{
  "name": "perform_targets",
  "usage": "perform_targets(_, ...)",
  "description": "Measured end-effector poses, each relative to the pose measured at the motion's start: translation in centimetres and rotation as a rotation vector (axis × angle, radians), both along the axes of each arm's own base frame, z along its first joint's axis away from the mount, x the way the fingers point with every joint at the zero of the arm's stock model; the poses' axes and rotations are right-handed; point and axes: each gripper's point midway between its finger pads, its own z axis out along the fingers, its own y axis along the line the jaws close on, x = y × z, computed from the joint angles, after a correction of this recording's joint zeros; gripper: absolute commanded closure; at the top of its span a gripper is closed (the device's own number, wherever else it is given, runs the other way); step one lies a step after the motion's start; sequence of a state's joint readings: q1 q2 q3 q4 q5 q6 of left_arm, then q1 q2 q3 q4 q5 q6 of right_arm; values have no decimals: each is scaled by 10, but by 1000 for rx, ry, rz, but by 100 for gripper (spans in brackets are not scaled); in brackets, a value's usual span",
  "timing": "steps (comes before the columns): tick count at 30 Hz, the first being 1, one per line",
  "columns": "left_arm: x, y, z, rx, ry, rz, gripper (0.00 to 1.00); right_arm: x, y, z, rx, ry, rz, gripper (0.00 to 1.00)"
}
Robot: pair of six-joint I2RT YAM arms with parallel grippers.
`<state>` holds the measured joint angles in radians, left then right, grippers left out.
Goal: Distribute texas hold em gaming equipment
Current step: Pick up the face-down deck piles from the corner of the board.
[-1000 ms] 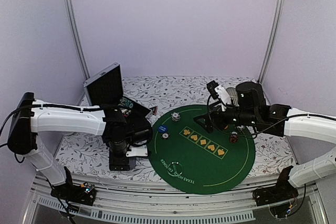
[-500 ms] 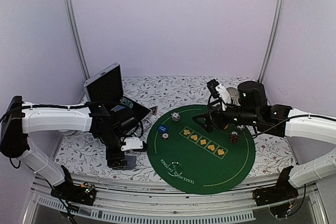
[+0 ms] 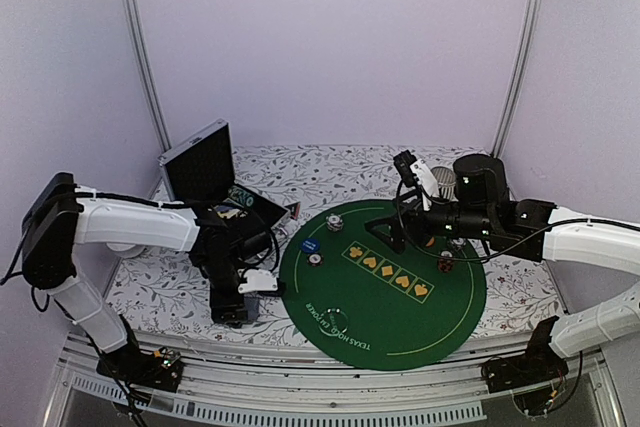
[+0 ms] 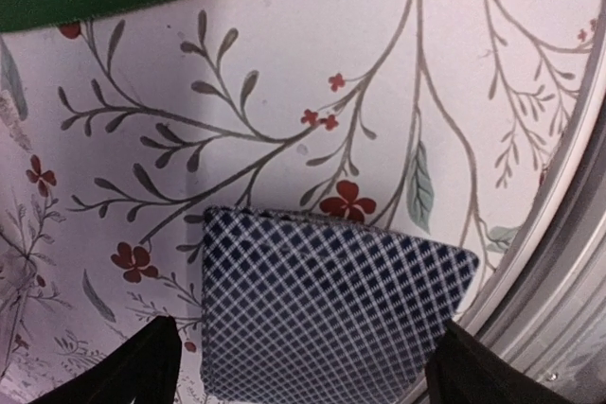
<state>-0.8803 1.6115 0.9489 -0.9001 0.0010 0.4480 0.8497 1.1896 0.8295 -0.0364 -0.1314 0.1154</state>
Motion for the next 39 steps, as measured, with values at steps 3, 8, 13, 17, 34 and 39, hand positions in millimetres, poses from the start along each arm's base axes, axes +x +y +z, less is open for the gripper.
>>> perform_targets(3, -1, 4, -10, 27, 15, -3, 10, -1, 1, 0, 1, 2, 5, 1)
perform_targets(8, -2, 8, -19, 54, 29, -11, 12, -1, 1, 0, 2, 4, 9, 1)
perform_targets(13, -1, 8, -19, 54, 25, -11, 14, -1, 1, 0, 2, 4, 10, 1)
perform_targets(17, -1, 9, -20, 53, 23, -14, 20, -2, 1, 0, 2, 5, 10, 1)
perform_targets(34, 9, 2, -10, 38, -29, 4, 46, 11, 5, -7, 83, 110, 9, 3)
perform_targets(39, 16, 0, -7, 61, -105, -25, 48, 26, 22, -44, 137, 304, 19, 14)
